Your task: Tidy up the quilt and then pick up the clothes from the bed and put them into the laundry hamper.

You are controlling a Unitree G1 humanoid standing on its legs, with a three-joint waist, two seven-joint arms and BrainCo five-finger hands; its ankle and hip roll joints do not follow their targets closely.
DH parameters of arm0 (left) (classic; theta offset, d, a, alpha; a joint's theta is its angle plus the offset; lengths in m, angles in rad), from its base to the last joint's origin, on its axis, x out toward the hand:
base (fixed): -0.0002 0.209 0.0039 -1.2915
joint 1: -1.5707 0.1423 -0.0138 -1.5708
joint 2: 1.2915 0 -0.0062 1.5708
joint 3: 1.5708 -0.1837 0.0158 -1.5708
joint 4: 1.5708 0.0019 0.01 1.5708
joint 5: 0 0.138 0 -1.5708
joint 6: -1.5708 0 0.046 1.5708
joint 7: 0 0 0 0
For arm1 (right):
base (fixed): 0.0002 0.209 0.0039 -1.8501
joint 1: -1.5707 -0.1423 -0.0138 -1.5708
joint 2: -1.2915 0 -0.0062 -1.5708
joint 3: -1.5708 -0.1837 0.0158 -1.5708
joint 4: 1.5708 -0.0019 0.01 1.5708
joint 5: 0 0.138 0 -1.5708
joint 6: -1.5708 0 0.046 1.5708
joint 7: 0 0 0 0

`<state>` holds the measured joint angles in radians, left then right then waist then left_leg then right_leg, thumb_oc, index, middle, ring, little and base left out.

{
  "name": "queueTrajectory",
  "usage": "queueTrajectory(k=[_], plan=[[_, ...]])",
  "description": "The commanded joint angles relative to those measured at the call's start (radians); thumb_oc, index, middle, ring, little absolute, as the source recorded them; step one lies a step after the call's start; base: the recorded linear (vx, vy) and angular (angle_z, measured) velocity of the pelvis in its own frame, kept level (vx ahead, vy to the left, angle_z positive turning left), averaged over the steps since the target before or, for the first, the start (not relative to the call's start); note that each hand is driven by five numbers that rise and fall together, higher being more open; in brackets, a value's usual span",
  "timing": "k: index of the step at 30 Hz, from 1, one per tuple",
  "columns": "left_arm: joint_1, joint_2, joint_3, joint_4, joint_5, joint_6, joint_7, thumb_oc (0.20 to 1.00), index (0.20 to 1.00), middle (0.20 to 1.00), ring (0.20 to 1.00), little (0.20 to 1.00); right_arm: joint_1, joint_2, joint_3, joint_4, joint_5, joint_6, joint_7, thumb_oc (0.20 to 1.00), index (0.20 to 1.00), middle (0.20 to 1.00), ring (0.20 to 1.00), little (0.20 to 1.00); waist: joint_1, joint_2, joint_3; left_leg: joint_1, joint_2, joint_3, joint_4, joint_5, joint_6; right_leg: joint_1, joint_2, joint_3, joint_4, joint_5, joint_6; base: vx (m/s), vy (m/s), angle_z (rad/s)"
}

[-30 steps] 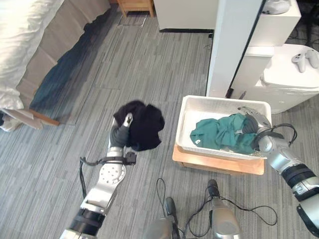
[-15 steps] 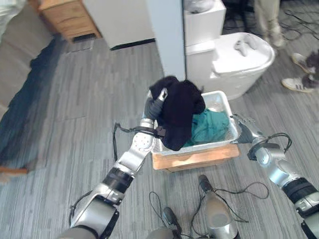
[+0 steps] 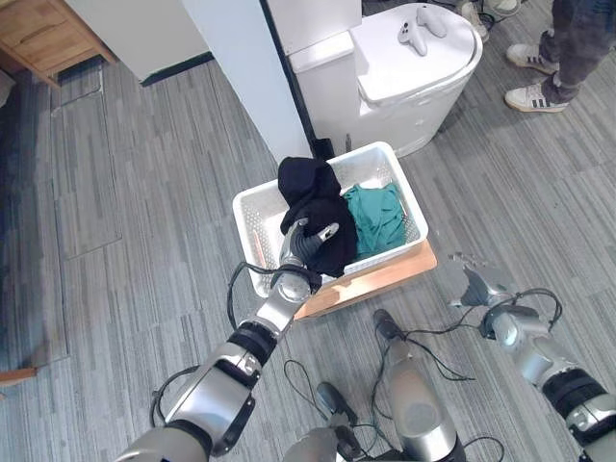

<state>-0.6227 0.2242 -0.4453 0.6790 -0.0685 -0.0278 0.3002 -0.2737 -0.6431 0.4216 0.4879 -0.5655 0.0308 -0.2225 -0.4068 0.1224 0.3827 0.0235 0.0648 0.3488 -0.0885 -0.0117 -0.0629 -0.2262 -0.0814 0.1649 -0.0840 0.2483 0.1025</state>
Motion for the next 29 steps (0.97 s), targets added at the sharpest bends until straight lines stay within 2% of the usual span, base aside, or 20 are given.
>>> queueTrajectory(k=[1, 4, 5, 8, 9, 10, 11, 15, 19, 22, 23, 24, 25, 27, 29], plan=[[0.001, 0.060, 0.065, -0.096, -0.040, -0.101, 0.016, 1.000, 1.000, 1.000, 1.000, 1.000, 0.070, 0.009, -0.044, 0.001, 0.043, -0.014, -0.023, 1.000, 1.000, 1.000, 1.000, 1.000, 0.019, -0.053, -0.087, 0.031, 0.069, -0.031, 0.001, 0.006, -0.075, 0.044, -0.060, 0.010, 0.014, -0.163, 0.110, 0.03, -0.034, 0.07], [0.040, 0.087, 0.101, -0.170, -0.055, -0.108, 0.035, 1.000, 1.000, 1.000, 1.000, 1.000, 0.129, 0.017, -0.080, 0.016, 0.054, -0.013, -0.023, 1.000, 1.000, 1.000, 1.000, 1.000, 0.035, -0.060, -0.103, 0.045, 0.072, -0.040, 0.001, 0.002, -0.076, 0.068, -0.065, -0.003, 0.013, -0.169, 0.107, 0.02, -0.044, 0.14], [0.079, 0.119, 0.140, -0.259, -0.097, -0.133, 0.025, 1.000, 1.000, 1.000, 1.000, 1.000, 0.176, 0.024, -0.109, 0.034, 0.058, -0.010, -0.015, 1.000, 1.000, 1.000, 1.000, 1.000, 0.053, -0.066, -0.116, 0.056, 0.076, -0.052, 0.001, 0.000, -0.077, 0.091, -0.066, -0.016, 0.011, -0.173, 0.106, 0.01, -0.047, 0.30], [0.113, 0.150, 0.173, -0.317, -0.125, -0.145, 0.013, 1.000, 1.000, 1.000, 1.000, 1.000, 0.208, 0.034, -0.126, 0.066, 0.065, -0.008, -0.008, 1.000, 1.000, 1.000, 1.000, 1.000, 0.072, -0.075, -0.129, 0.066, 0.080, -0.063, 0.001, 0.000, -0.078, 0.114, -0.066, -0.030, 0.010, -0.177, 0.104, 0.00, -0.047, 0.29], [0.150, 0.187, 0.201, -0.374, -0.131, -0.153, -0.009, 1.000, 1.000, 1.000, 1.000, 1.000, 0.228, 0.041, -0.137, 0.111, 0.062, -0.004, 0.002, 1.000, 1.000, 1.000, 1.000, 1.000, 0.095, -0.082, -0.140, 0.075, 0.083, -0.074, 0.001, 0.000, -0.079, 0.135, -0.065, -0.045, 0.010, -0.180, 0.102, -0.01, -0.030, 0.26], [0.153, 0.188, 0.202, -0.378, -0.131, -0.151, -0.009, 1.000, 1.000, 1.000, 1.000, 1.000, 0.229, 0.042, -0.137, 0.112, 0.062, -0.005, 0.002, 1.000, 1.000, 1.000, 1.000, 1.000, 0.094, -0.083, -0.140, 0.076, 0.083, -0.075, 0.001, 0.000, -0.079, 0.136, -0.065, -0.046, 0.010, -0.181, 0.101, -0.02, -0.047, 0.24], [0.209, 0.222, 0.239, -0.426, -0.148, -0.164, -0.037, 1.000, 1.000, 1.000, 1.000, 1.000, 0.247, 0.046, -0.149, 0.125, 0.057, -0.003, 0.016, 1.000, 1.000, 1.000, 1.000, 1.000, 0.111, -0.091, -0.148, 0.084, 0.086, -0.084, 0.001, -0.001, -0.079, 0.154, -0.063, -0.053, 0.010, -0.184, 0.100, -0.02, -0.021, 0.21], [0.373, 0.218, 0.324, -0.410, -0.188, -0.163, -0.054, 1.000, 1.000, 1.000, 1.000, 1.000, 0.258, 0.080, -0.163, 0.198, 0.071, 0.004, 0.021, 1.000, 1.000, 1.000, 1.000, 1.000, 0.146, -0.103, -0.161, 0.094, 0.090, -0.097, 0.001, -0.002, -0.079, 0.177, -0.063, -0.068, 0.009, -0.191, 0.095, -0.02, -0.027, 0.15], [0.538, 0.171, 0.360, -0.195, -0.180, -0.103, -0.088, 1.000, 1.000, 1.000, 1.000, 1.000, 0.249, 0.116, -0.181, 0.274, 0.091, 0.016, 0.027, 1.000, 1.000, 1.000, 1.000, 1.000, 0.173, -0.108, -0.166, 0.103, 0.091, -0.104, 0.001, -0.003, -0.074, 0.191, -0.060, -0.074, 0.008, -0.195, 0.090, -0.02, -0.008, 0.08], [0.606, 0.116, 0.387, 0.087, -0.212, -0.066, -0.117, 1.000, 1.000, 1.000, 1.000, 1.000, 0.228, 0.145, -0.178, 0.321, 0.108, 0.023, 0.035, 1.000, 1.000, 1.000, 1.000, 1.000, 0.185, -0.111, -0.171, 0.111, 0.091, -0.104, 0.001, -0.004, -0.071, 0.200, -0.060, -0.076, 0.007, -0.197, 0.087, -0.01, 0.005, 0.04], [0.605, 0.116, 0.387, 0.091, -0.212, -0.069, -0.118, 1.000, 1.000, 1.000, 1.000, 1.000, 0.228, 0.145, -0.177, 0.322, 0.108, 0.023, 0.034, 1.000, 1.000, 1.000, 1.000, 1.000, 0.185, -0.111, -0.172, 0.111, 0.091, -0.104, 0.001, -0.005, -0.071, 0.200, -0.060, -0.076, 0.007, -0.197, 0.087, 0.00, 0.000, 0.00], [0.637, 0.079, 0.401, 0.258, -0.202, -0.041, -0.128, 1.000, 1.000, 1.000, 1.000, 1.000, 0.214, 0.166, -0.173, 0.358, 0.126, 0.026, 0.030, 1.000, 1.000, 1.000, 1.000, 1.000, 0.190, -0.114, -0.175, 0.113, 0.089, -0.101, 0.001, -0.007, -0.069, 0.200, -0.059, -0.074, 0.005, -0.196, 0.087, 0.00, 0.000, 0.00], [0.637, 0.079, 0.402, 0.261, -0.202, -0.043, -0.128, 1.000, 1.000, 1.000, 1.000, 1.000, 0.214, 0.166, -0.172, 0.359, 0.127, 0.026, 0.030, 1.000, 1.000, 1.000, 1.000, 1.000, 0.190, -0.114, -0.176, 0.112, 0.089, -0.101, 0.001, -0.007, -0.069, 0.199, -0.059, -0.073, 0.005, -0.196, 0.087, -0.02, 0.032, 0.00], [0.670, 0.046, 0.424, 0.439, -0.173, -0.013, -0.144, 1.000, 1.000, 1.000, 1.000, 1.000, 0.200, 0.192, -0.159, 0.386, 0.151, 0.025, 0.031, 1.000, 1.000, 1.000, 1.000, 1.000, 0.196, -0.121, -0.180, 0.114, 0.088, -0.094, 0.001, -0.009, -0.066, 0.195, -0.056, -0.067, 0.003, -0.192, 0.089, -0.03, 0.041, 0.00], [0.679, 0.040, 0.430, 0.479, -0.158, -0.009, -0.145, 1.000, 1.000, 1.000, 1.000, 1.000, 0.196, 0.197, -0.153, 0.391, 0.156, 0.025, 0.029, 1.000, 1.000, 1.000, 1.000, 1.000, 0.199, -0.124, -0.181, 0.114, 0.088, -0.091, 0.001, -0.011, -0.065, 0.193, -0.056, -0.065, 0.003, -0.190, 0.091, -0.02, 0.029, -0.08]])
